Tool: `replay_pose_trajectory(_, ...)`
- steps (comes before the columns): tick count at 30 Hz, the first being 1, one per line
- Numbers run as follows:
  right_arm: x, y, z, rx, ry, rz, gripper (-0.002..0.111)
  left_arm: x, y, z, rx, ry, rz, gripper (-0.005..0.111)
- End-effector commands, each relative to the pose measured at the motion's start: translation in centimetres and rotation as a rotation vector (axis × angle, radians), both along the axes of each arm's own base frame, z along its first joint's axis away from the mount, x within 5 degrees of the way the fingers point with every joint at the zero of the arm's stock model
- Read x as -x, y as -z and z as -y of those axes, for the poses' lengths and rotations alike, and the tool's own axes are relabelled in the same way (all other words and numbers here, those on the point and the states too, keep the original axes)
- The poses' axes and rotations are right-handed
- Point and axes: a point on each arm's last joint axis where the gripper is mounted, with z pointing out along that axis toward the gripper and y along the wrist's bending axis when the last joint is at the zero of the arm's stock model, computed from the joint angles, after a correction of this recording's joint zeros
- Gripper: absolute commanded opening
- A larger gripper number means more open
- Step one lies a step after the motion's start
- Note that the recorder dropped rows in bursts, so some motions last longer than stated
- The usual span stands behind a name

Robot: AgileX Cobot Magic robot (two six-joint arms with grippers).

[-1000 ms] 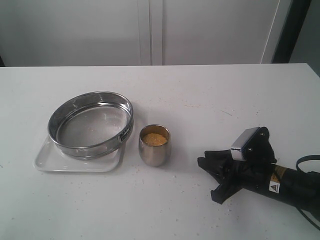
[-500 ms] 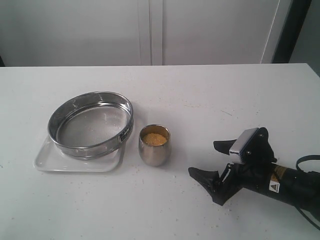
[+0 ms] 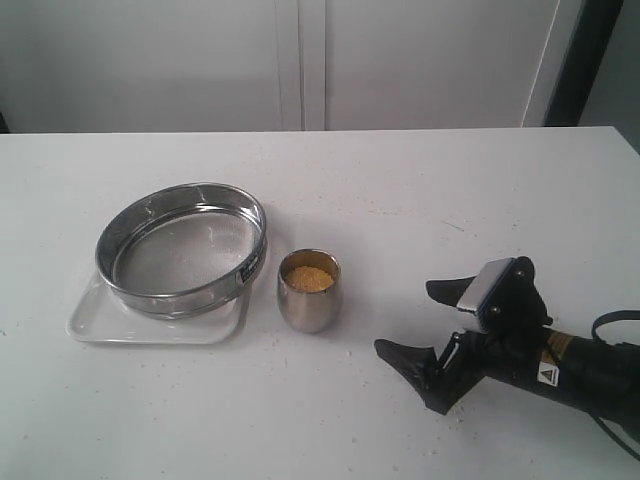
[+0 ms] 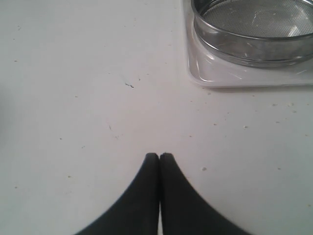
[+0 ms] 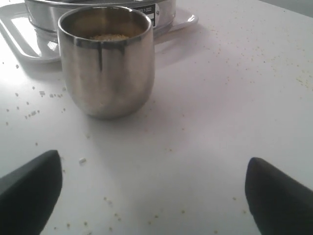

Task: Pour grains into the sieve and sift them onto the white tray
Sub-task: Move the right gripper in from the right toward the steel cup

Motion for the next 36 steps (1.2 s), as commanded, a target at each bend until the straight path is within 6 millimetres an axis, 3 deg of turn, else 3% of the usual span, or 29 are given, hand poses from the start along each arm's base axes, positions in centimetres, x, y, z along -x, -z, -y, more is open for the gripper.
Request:
replay_pose_trajectory(1,-0.2,-0.2,-0.7,-0.006,-0.045,0.032,0.095,0.1,0.3,0.0,0.006,0.006,-0.013,0.000)
replay_pose_trajectory(17,-1.8,0.1,-3.1,-0.037,-0.114,0.046,0.095,0.1,0.3,0.0,0.006,0.006,-0.013,0.000)
replay_pose_trajectory(29,-2.0,0.0,-3.2,-0.066,-0.100,0.017,0.095,0.1,0.3,0.0,0.006,0.006,-0.013,0.000)
replay_pose_trajectory(36,-1.9,0.0,-3.2,-0.066,-0.104,0.017,0.101,0.1,0.3,0.0,0.006,0.006,-0.013,0.000)
